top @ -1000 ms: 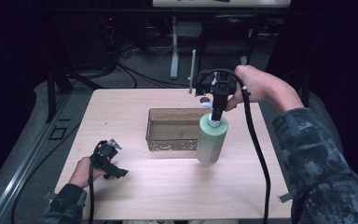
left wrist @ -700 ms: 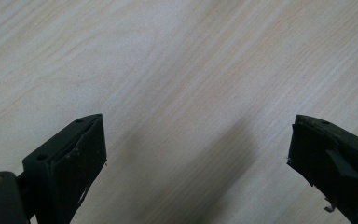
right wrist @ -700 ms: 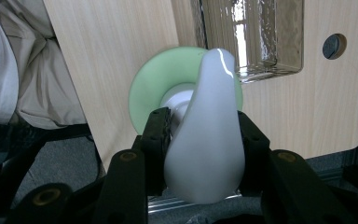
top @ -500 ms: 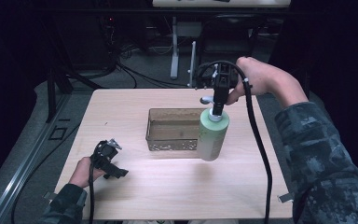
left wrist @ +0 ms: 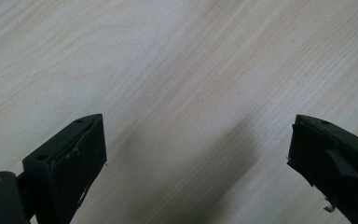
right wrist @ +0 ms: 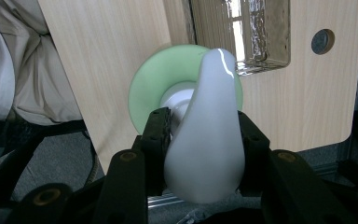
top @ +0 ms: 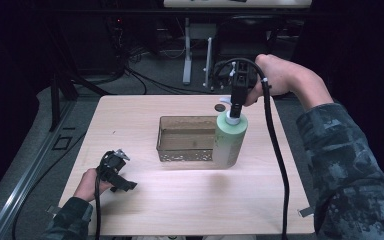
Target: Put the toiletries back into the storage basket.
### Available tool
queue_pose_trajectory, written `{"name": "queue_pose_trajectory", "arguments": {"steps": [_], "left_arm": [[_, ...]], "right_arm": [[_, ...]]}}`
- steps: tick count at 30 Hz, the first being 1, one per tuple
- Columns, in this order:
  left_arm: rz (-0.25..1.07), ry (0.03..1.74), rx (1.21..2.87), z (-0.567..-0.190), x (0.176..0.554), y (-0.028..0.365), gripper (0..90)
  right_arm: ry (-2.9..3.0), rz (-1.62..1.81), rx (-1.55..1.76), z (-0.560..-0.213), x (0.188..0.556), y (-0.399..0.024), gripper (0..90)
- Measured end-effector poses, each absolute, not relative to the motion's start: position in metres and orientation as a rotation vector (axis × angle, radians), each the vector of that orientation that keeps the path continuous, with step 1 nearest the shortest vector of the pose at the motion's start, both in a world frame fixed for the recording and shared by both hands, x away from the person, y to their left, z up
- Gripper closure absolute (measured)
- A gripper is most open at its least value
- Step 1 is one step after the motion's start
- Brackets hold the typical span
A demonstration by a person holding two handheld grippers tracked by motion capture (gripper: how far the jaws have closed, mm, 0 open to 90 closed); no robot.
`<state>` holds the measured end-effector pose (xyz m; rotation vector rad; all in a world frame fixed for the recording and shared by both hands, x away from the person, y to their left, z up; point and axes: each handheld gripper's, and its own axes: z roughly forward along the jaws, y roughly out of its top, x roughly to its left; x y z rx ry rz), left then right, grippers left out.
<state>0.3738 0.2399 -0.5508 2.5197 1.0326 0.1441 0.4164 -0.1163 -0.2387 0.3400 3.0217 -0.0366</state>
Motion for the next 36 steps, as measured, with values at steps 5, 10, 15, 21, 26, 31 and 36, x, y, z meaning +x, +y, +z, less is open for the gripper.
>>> {"name": "queue_pose_trajectory", "arguments": {"steps": [5, 10, 15, 21, 26, 31, 36], "left_arm": [[0.146, 1.031, 2.52, -0.551, 0.373, 0.241, 4.2], [0.142, 1.034, 2.522, -0.55, 0.372, 0.241, 4.2], [0.149, 1.032, 2.522, -0.55, 0.372, 0.241, 4.2], [0.154, 1.029, 2.522, -0.549, 0.372, 0.241, 4.2], [0.164, 1.025, 2.515, -0.548, 0.371, 0.241, 4.2], [0.161, 1.018, 2.524, -0.549, 0.371, 0.24, 4.2], [0.164, 1.016, 2.528, -0.549, 0.371, 0.24, 4.2]], "right_arm": [[3.015, -0.037, 0.349, -0.237, 0.42, -0.118, 63.0], [3.003, -0.035, 0.361, -0.23, 0.423, -0.119, 63.0], [2.995, -0.033, 0.365, -0.223, 0.424, -0.118, 63.1], [2.985, -0.024, 0.384, -0.219, 0.428, -0.119, 63.1], [2.981, -0.027, 0.38, -0.217, 0.43, -0.118, 63.1], [2.985, -0.018, 0.387, -0.217, 0.433, -0.117, 63.1], [2.98, -0.013, 0.396, -0.216, 0.438, -0.117, 63.1]]}}
